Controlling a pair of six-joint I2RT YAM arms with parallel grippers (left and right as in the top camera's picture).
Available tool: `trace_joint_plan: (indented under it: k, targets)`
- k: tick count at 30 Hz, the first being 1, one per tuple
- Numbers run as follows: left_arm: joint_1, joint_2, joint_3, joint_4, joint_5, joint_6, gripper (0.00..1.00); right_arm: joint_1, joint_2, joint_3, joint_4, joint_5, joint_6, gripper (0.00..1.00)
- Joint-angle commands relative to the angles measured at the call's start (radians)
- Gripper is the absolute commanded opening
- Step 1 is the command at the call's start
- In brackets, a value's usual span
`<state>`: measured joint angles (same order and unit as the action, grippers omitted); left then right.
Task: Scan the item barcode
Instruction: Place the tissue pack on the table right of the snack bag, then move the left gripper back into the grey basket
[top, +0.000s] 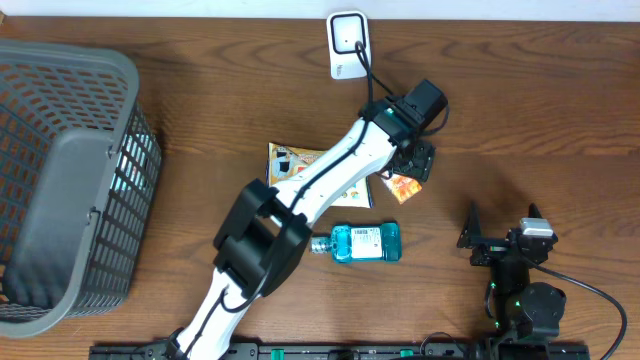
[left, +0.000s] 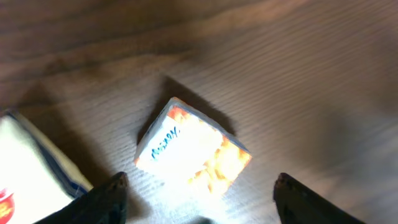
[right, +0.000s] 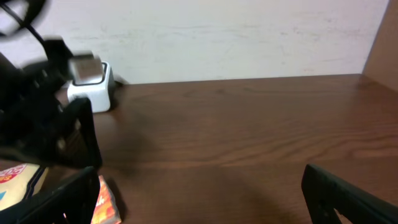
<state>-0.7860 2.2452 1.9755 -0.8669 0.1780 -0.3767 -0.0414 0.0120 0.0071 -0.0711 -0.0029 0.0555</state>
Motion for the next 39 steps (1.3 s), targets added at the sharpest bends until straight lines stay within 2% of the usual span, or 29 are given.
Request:
trace_joint_plan:
  k: [1,5,6,8,10,16,23,27,28,30,31,34,39]
  targets:
    - [0.020,-0.163,0.037,-0.003,-0.016,0.037,0.76,0.001,-0.005,-0.002,-0.003,0.009,-0.012,0.99]
    - [0.059,-0.313,0.037,-0.019,-0.120,0.036,0.77,0.001,-0.005,-0.002,-0.003,0.009,-0.012,0.99]
    - [0.074,-0.357,0.037,-0.026,-0.153,0.036,0.81,0.001,-0.005,-0.002,-0.003,0.009,-0.012,0.99]
    - [0.106,-0.431,0.037,-0.033,-0.206,0.036,0.83,0.001,-0.005,-0.002,-0.003,0.009,-0.012,0.99]
    - [0.151,-0.502,0.037,-0.041,-0.249,0.035,0.91,0.001,-0.005,-0.002,-0.003,0.009,-0.012,0.99]
    - [0.404,-0.693,0.037,-0.074,-0.269,-0.050,0.97,0.001,-0.005,-0.002,-0.003,0.009,-0.012,0.99]
    - [0.835,-0.791,0.037,-0.195,-0.269,-0.313,0.97,0.001,-0.005,-0.002,-0.003,0.009,-0.012,0.99]
    - [1.056,-0.771,0.031,-0.330,-0.268,-0.520,0.97,0.001,-0.005,-0.002,-0.003,0.009,-0.012,0.99]
    - [1.133,-0.751,0.020,-0.393,-0.268,-0.629,0.97,0.001,-0.005,-0.002,-0.003,0.009,-0.012,0.99]
    - [1.197,-0.726,0.007,-0.460,-0.268,-0.753,0.97,0.001,-0.005,-0.002,-0.003,0.009,-0.012,0.99]
    - [1.250,-0.694,-0.003,-0.529,-0.268,-0.881,0.97,0.001,-0.005,-0.002,-0.003,0.009,-0.012,0.99]
    - [1.298,-0.642,-0.013,-0.596,-0.262,-1.062,0.97,0.001,-0.005,-0.002,-0.003,0.009,-0.012,0.99]
    - [1.319,-0.561,-0.019,-0.597,-0.216,-1.251,0.98,0.001,-0.005,-0.002,-0.003,0.009,-0.012,0.99]
